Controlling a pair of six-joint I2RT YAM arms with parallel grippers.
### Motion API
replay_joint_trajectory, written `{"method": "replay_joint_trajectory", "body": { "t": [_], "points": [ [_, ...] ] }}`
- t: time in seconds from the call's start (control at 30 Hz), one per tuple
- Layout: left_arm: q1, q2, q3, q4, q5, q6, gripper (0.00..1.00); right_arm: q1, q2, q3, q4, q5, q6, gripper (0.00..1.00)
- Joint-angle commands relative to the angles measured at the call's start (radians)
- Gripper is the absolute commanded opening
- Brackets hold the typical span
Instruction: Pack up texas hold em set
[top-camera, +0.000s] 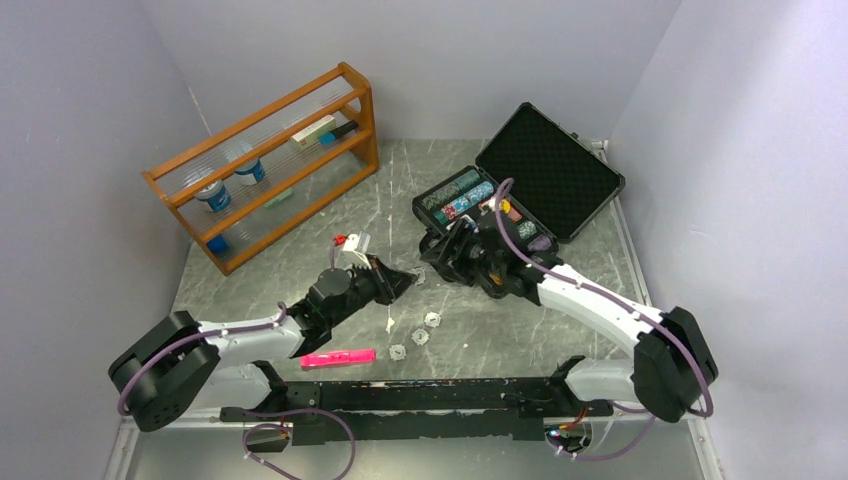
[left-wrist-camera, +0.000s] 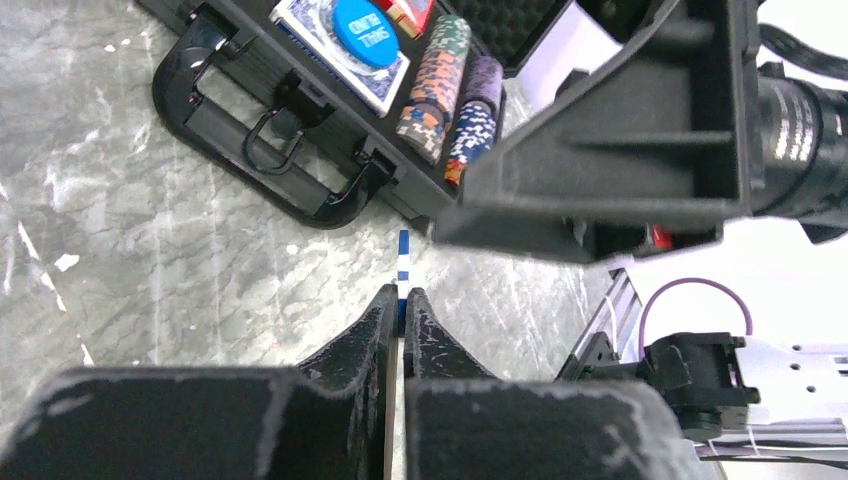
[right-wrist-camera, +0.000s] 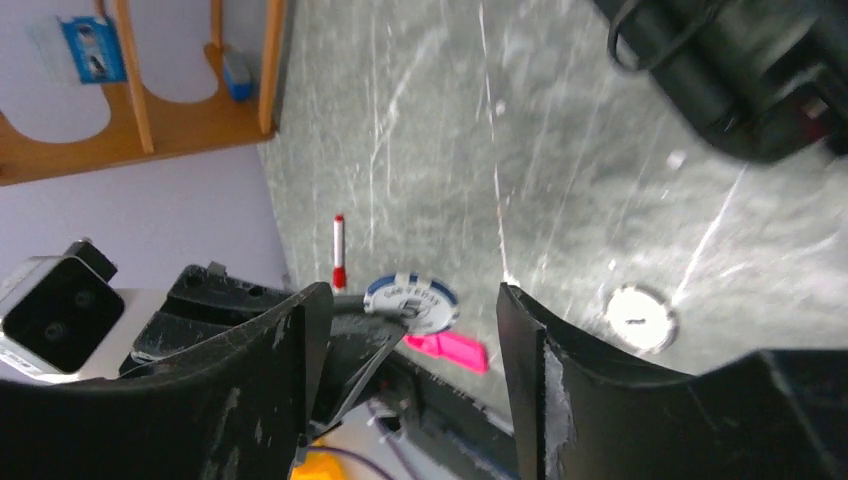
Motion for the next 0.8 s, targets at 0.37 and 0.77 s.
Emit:
{"method": "replay_joint_trajectory", "body": {
  "t": [0.37, 0.77],
  "points": [
    [0.107, -0.197, 0.134, -0.019, 0.357, -0.203, 0.05, -0.112, -0.209, -0.015, 0.282, -0.558, -0.558, 0.66],
    [0.134, -0.205, 0.097, 0.21, 0.445, -0.369, 0.05, -0.111, -0.234, -0.033, 0.431, -0.59, -0.425, 0.28]
  ]
}}
